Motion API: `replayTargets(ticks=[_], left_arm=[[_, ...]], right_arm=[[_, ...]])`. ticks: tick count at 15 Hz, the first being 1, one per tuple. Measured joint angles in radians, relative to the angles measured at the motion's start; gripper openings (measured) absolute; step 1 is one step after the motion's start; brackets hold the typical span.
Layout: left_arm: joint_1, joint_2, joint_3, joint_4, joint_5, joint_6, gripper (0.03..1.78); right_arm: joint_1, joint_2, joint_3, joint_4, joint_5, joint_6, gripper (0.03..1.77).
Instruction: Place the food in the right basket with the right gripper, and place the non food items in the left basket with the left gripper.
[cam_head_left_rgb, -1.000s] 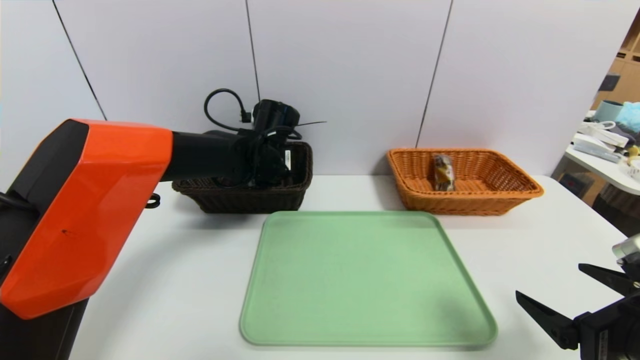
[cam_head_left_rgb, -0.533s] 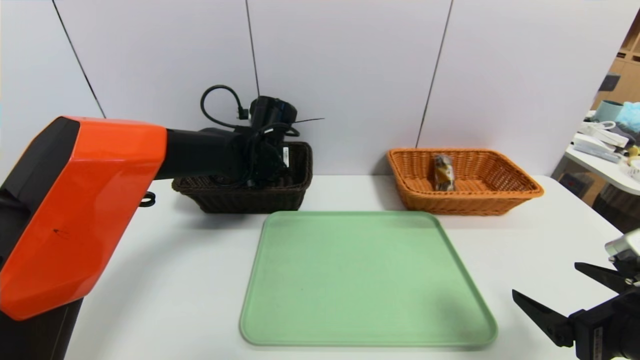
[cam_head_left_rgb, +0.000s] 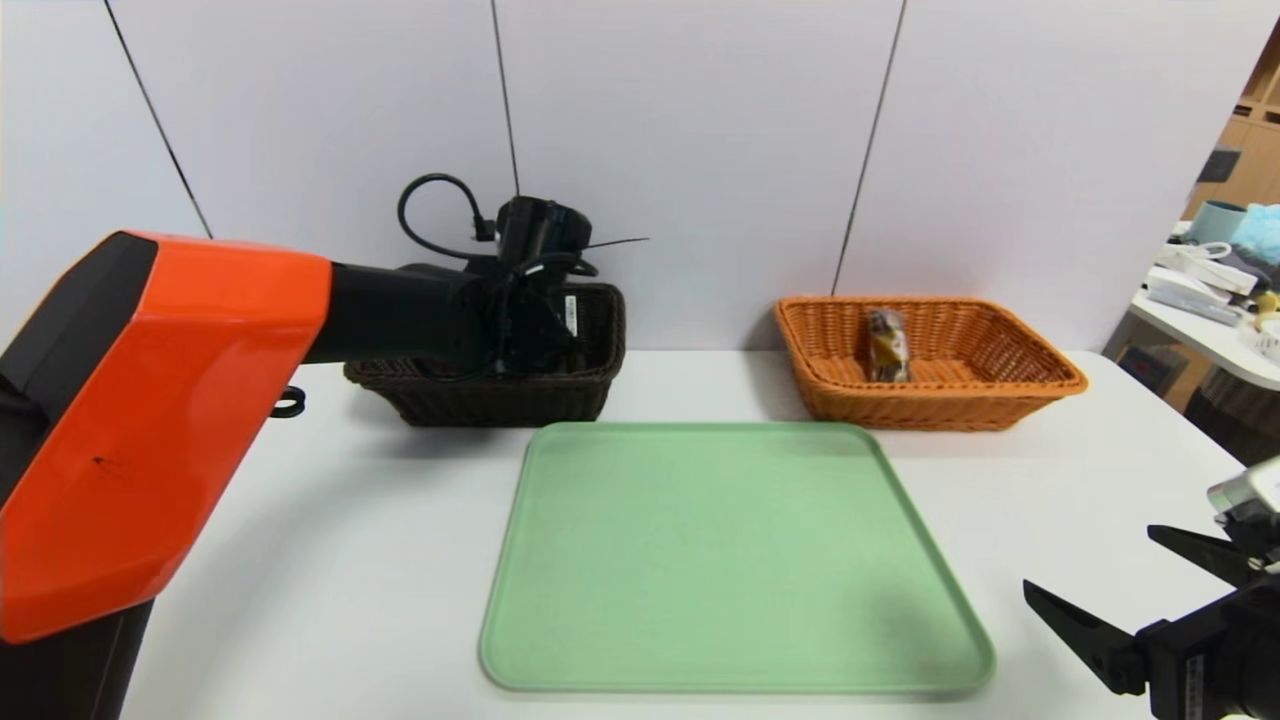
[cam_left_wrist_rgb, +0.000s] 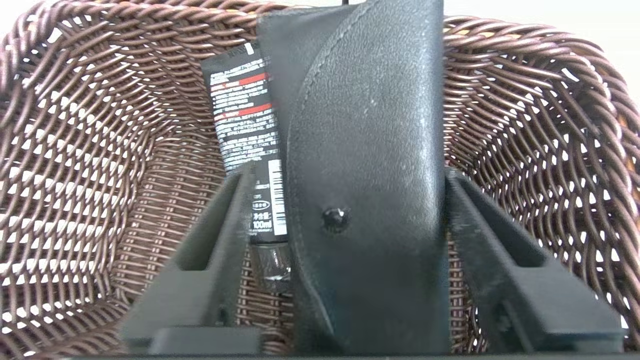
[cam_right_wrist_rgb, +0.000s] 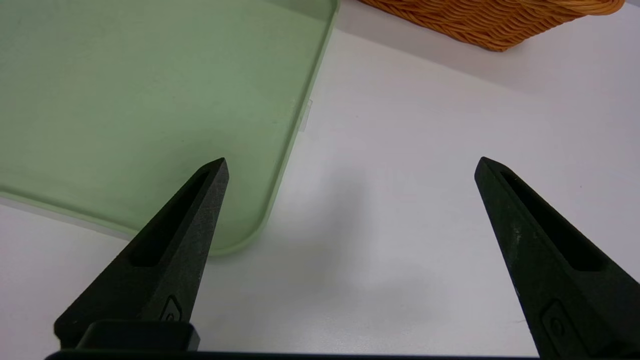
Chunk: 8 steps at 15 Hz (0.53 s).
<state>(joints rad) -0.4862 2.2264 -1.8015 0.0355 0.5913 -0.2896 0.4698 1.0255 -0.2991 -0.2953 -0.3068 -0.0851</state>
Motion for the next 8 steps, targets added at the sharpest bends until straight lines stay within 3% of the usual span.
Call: replayTargets(ticks=[5,8], left_arm=[[-0.011,-0.072,0.094,-0.006,-0.002,-0.001,1.48],[-0.032,-0.160,0.221,-0.047,-0.002,0.008,1.56]], right_arm=[[0.002,0.001,0.000,0.000,0.000,0.001,1.70],[0.002,0.010,-0.003,-0.001,0.000,0.001,1.70]])
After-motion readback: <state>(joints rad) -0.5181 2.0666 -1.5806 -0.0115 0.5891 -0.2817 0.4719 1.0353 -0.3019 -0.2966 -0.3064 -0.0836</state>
